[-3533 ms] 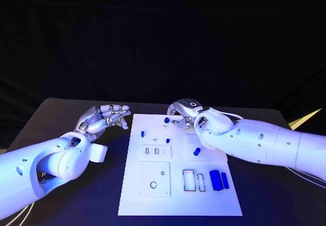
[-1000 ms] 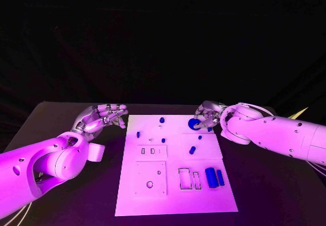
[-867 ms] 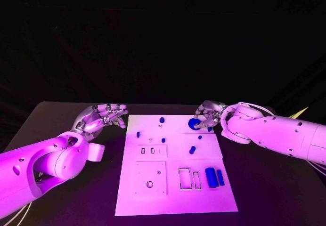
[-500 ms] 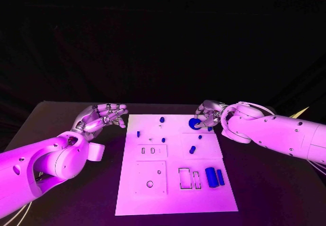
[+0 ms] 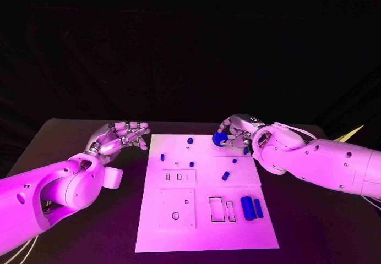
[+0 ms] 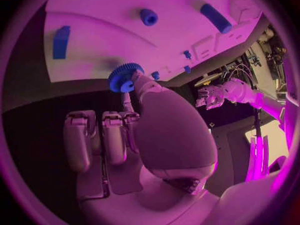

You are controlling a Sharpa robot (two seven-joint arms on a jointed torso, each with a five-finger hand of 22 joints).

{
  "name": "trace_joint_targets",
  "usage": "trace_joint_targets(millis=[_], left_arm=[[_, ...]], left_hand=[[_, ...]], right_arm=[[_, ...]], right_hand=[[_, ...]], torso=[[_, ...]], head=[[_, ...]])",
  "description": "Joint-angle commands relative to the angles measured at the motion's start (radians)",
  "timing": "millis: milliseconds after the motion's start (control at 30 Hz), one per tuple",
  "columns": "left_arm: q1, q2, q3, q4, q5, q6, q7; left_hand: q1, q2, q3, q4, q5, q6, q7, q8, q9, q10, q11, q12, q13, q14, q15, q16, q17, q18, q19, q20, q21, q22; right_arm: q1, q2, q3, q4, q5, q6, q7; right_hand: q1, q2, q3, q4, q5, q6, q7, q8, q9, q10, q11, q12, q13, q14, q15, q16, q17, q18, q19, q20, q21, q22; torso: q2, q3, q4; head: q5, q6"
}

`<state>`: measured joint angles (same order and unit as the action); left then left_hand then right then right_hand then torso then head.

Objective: Assemble the parts on the task board

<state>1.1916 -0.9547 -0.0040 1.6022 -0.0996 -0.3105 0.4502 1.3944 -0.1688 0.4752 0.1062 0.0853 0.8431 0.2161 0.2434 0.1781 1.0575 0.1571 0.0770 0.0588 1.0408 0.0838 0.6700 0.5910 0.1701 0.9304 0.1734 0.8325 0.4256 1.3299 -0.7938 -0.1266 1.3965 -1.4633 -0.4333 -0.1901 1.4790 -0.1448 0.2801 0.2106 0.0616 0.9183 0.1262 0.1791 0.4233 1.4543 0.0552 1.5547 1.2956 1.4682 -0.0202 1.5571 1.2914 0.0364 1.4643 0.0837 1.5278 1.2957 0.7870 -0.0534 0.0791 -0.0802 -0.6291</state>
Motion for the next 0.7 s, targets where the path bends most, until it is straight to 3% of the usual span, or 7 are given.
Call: trace_joint_targets(millis=[33, 200, 333, 467, 700], left_arm=[[0.001, 0.003, 0.001, 0.0, 0.0, 0.003, 0.001], [0.001, 0.004, 0.001, -0.002, 0.0, 0.005, 0.001], [0.001, 0.006, 0.001, -0.002, 0.0, 0.006, 0.001], [0.001, 0.009, 0.001, -0.001, 0.0, 0.007, 0.0], [0.001, 0.014, 0.001, -0.002, 0.001, 0.009, -0.002]], left_hand=[[-0.025, -0.004, 0.048, -0.003, 0.01, -0.011, 0.001, -0.02, 0.017, -0.009, -0.003, -0.009, 0.012, -0.009, -0.004, 0.014, 0.017, 0.013, -0.01, -0.004, 0.019, 0.019], [-0.024, -0.003, 0.049, -0.004, 0.01, -0.011, 0.001, -0.02, 0.017, -0.011, -0.003, -0.008, 0.013, -0.01, -0.004, 0.016, 0.018, 0.013, -0.012, -0.003, 0.021, 0.02], [-0.024, -0.003, 0.049, -0.004, 0.01, -0.011, 0.001, -0.02, 0.017, -0.011, -0.003, -0.008, 0.013, -0.01, -0.004, 0.016, 0.018, 0.013, -0.012, -0.003, 0.021, 0.02], [-0.024, -0.003, 0.049, -0.004, 0.01, -0.011, 0.001, -0.02, 0.017, -0.011, -0.003, -0.008, 0.013, -0.01, -0.004, 0.016, 0.018, 0.013, -0.012, -0.003, 0.021, 0.02], [-0.024, -0.003, 0.049, -0.004, 0.01, -0.011, 0.001, -0.02, 0.017, -0.011, -0.003, -0.008, 0.013, -0.01, -0.004, 0.016, 0.018, 0.013, -0.012, -0.003, 0.021, 0.02]], right_arm=[[0.001, 0.005, 0.0, 0.035, -0.055, -0.03, -0.011], [0.002, 0.025, 0.0, 0.086, -0.11, -0.039, -0.02], [0.002, 0.062, -0.002, 0.102, -0.149, -0.031, -0.025], [-0.003, 0.101, -0.006, 0.092, -0.178, -0.029, -0.034], [-0.019, 0.17, -0.01, 0.041, -0.212, -0.027, -0.061]], right_hand=[[-0.032, 0.014, 0.093, -0.004, 0.015, 0.089, -0.005, 0.028, 0.036, 0.116, -0.011, 0.016, 0.275, 0.103, -0.013, 0.014, 0.279, -0.03, 0.092, -0.008, 0.022, 0.254], [-0.041, 0.01, 0.104, -0.008, 0.014, 0.092, -0.005, 0.027, 0.035, 0.116, -0.011, 0.016, 0.275, 0.103, -0.014, 0.014, 0.279, -0.03, 0.094, -0.01, 0.024, 0.256], [-0.047, 0.008, 0.108, -0.009, 0.014, 0.091, -0.005, 0.026, 0.034, 0.116, -0.011, 0.016, 0.275, 0.103, -0.014, 0.014, 0.279, -0.03, 0.094, -0.01, 0.025, 0.256], [-0.05, 0.006, 0.111, -0.011, 0.014, 0.091, -0.005, 0.025, 0.034, 0.116, -0.011, 0.016, 0.275, 0.103, -0.014, 0.014, 0.279, -0.031, 0.095, -0.01, 0.026, 0.258], [-0.052, 0.005, 0.113, -0.012, 0.014, 0.091, -0.005, 0.024, 0.034, 0.116, -0.011, 0.016, 0.275, 0.103, -0.014, 0.014, 0.279, -0.032, 0.097, -0.01, 0.029, 0.261]], torso=[[-0.001, -0.0001, 0.0006], [0.0, -0.0004, 0.0016], [0.0, -0.0005, -0.0013], [0.0, -0.001, -0.0014], [0.001, -0.0022, 0.0049]], head=[[0.001, 0.001], [0.004, 0.003], [0.008, 0.003], [0.007, 0.005], [0.003, 0.005]])
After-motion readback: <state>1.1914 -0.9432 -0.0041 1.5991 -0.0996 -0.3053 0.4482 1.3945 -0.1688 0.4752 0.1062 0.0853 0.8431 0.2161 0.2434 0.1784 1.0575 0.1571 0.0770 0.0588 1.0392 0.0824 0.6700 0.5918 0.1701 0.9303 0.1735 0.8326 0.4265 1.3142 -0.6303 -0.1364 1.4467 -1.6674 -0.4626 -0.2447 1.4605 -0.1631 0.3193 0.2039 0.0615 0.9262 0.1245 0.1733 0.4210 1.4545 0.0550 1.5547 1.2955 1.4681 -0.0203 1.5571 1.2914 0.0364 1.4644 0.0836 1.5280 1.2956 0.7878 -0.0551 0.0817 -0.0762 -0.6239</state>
